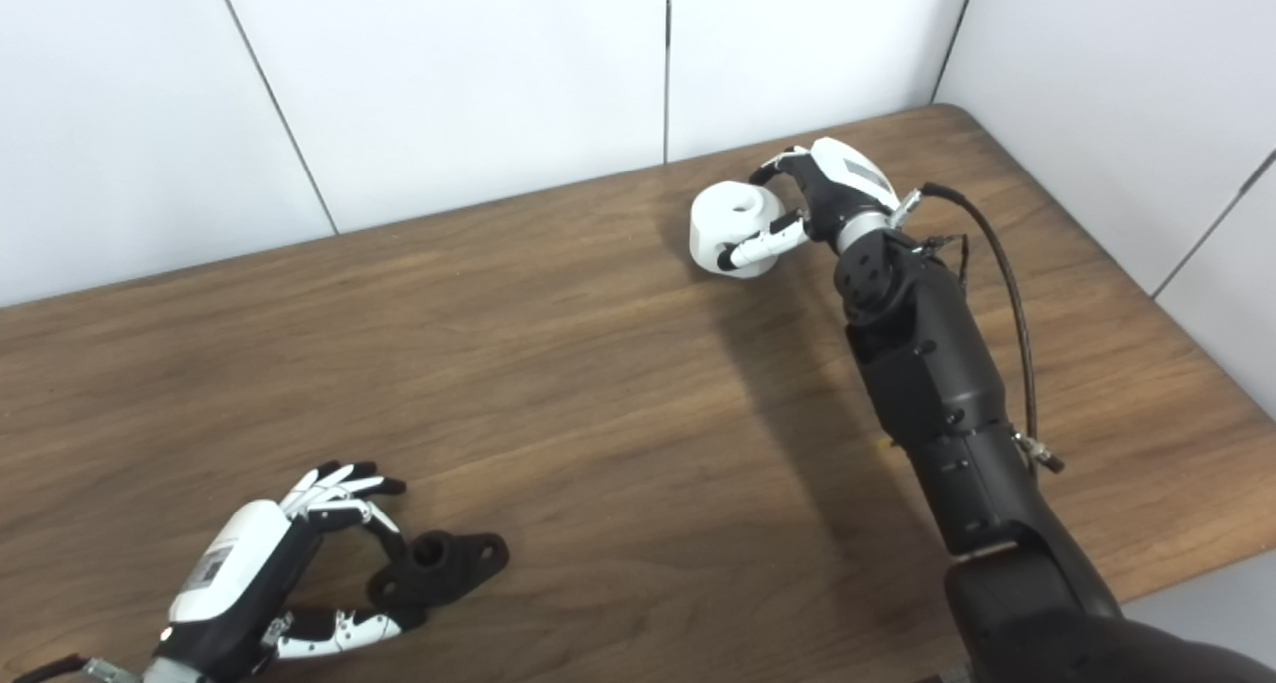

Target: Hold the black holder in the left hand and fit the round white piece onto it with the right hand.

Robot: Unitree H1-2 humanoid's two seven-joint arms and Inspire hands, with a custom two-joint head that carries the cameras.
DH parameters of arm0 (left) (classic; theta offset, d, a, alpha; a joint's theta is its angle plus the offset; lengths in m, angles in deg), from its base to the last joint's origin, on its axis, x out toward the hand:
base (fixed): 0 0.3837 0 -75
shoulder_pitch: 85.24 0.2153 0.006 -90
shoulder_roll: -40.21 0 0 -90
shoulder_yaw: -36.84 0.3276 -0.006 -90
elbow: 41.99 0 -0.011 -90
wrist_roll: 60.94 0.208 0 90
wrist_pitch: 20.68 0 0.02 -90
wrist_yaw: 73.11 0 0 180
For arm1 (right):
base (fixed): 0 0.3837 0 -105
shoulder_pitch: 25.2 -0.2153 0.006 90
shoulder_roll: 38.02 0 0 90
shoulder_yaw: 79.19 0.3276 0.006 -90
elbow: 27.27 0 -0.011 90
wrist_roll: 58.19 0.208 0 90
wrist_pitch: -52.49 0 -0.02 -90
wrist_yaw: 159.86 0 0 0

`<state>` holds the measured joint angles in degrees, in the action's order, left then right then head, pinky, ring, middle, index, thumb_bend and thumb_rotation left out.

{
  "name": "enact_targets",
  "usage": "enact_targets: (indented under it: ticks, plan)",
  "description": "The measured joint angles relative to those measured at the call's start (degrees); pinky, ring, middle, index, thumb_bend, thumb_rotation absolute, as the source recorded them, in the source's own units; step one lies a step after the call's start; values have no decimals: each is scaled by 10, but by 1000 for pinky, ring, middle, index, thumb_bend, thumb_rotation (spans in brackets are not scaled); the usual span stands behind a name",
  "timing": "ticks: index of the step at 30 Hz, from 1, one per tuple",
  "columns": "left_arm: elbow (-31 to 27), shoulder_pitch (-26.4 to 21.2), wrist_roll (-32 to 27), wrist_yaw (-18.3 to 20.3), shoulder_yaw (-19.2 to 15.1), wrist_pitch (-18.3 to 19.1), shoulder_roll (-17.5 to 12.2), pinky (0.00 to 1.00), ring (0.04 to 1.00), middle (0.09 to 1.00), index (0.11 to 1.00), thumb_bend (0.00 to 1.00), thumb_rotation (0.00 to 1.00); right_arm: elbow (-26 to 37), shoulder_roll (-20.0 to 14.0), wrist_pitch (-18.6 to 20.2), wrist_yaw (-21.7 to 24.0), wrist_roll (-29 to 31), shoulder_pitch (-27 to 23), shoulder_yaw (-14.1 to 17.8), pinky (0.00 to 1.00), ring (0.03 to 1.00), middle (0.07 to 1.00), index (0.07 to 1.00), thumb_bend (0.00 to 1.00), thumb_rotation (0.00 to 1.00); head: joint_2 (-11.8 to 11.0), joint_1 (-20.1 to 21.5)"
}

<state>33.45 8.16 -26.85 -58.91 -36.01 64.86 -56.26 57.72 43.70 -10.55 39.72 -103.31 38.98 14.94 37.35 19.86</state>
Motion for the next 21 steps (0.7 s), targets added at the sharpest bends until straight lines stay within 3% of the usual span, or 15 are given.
enact_targets:
  ticks: [21]
  plan:
    - [-1, 1, 1, -2, 0, 0, 1, 972, 908, 814, 485, 523, 57, -15, -13, 0, -16, 19, -14, -15, 898, 984, 932, 706, 887, 282, 4, -2]
